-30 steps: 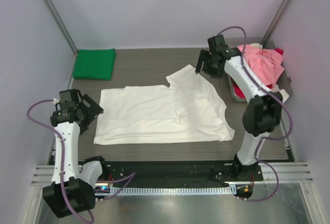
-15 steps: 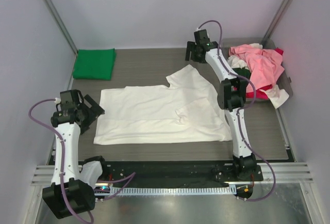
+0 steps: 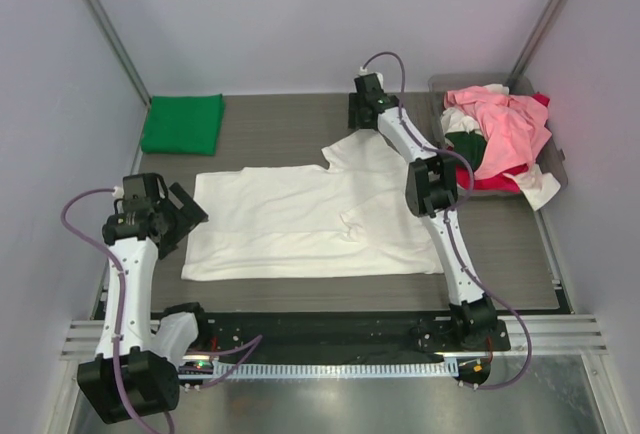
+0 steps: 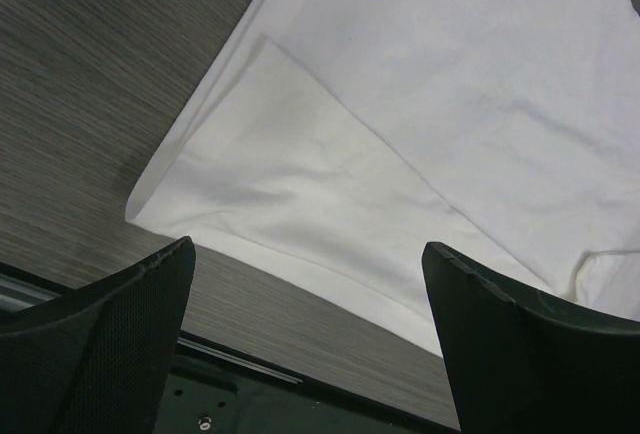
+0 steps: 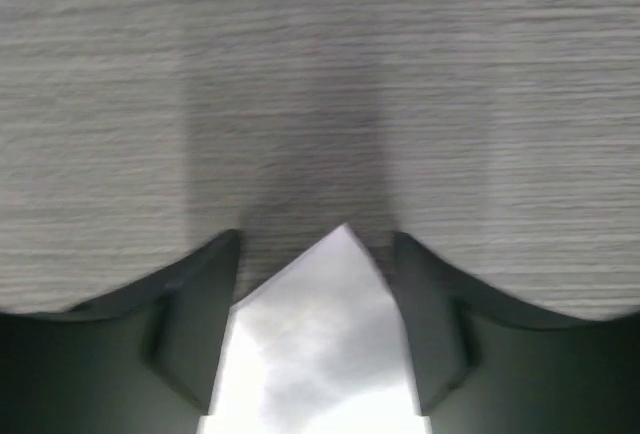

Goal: Fold and stack the t-shirts
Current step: Fold the tshirt

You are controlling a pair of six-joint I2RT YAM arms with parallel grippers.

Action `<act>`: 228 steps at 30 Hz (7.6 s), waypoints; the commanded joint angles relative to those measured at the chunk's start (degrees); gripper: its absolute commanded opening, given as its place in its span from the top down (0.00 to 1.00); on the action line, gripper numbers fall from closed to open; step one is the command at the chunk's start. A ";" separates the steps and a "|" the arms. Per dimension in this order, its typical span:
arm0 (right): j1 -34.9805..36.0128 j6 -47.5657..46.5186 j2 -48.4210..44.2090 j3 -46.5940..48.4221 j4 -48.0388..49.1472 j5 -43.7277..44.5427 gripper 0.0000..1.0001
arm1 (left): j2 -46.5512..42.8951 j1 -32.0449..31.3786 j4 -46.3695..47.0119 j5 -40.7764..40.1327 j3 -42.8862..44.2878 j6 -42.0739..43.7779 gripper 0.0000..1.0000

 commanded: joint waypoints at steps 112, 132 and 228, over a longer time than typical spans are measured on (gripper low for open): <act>2.99 17.98 -94.14 -97.91 -0.01 2.91 0.99 | 28.27 -2.24 24.66 -9.10 6.72 4.50 1.00; 2.90 38.12 -103.37 -115.93 -2.90 -1.14 0.30 | 22.82 2.33 20.71 -17.09 4.43 -0.07 0.31; -0.79 28.10 -41.84 -75.90 8.61 -10.62 0.44 | 42.59 -26.22 14.81 -6.47 -1.63 -8.66 0.34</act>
